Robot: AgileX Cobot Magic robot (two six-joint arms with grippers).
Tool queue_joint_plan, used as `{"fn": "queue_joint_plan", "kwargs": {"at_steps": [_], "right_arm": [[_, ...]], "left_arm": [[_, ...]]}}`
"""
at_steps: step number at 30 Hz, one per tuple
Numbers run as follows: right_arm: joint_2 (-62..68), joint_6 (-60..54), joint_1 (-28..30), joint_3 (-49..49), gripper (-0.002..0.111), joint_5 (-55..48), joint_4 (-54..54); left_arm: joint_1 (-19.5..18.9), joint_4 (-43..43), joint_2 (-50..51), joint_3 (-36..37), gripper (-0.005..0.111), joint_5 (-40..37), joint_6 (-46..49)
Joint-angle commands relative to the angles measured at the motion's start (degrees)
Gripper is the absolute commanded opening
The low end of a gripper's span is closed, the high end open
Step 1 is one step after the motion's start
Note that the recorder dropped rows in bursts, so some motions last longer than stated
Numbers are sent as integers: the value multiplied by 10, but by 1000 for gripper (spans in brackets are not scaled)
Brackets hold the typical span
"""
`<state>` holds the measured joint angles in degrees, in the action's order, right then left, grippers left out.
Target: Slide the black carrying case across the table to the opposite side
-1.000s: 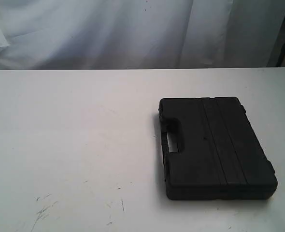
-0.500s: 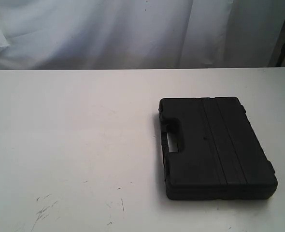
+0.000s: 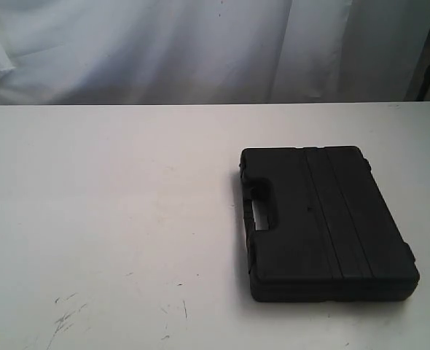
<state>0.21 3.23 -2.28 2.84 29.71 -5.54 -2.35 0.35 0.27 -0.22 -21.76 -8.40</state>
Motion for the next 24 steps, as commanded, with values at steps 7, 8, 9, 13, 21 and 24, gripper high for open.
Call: {"fn": "queue_joint_plan", "kwargs": {"at_steps": [7,8,9,13,21,24], "right_arm": [[92,-32,-1,209,0,-221,2],[112,-32,-1,234,0,-239,2],[135,-32,-1,250,0,-262,2],[224,-32,-1,325,0,-375,1],[379,-92,-1,383,0,-573,-122],[421,-179,-1,383,0,-660,-188]], "left_arm": [[4,-4,-3,2,0,8,-1],[4,-4,-3,2,0,8,-1],[4,-4,-3,2,0,8,-1],[4,-4,-3,2,0,8,-1],[4,-4,-3,2,0,8,-1],[4,-4,-3,2,0,8,-1]]}}
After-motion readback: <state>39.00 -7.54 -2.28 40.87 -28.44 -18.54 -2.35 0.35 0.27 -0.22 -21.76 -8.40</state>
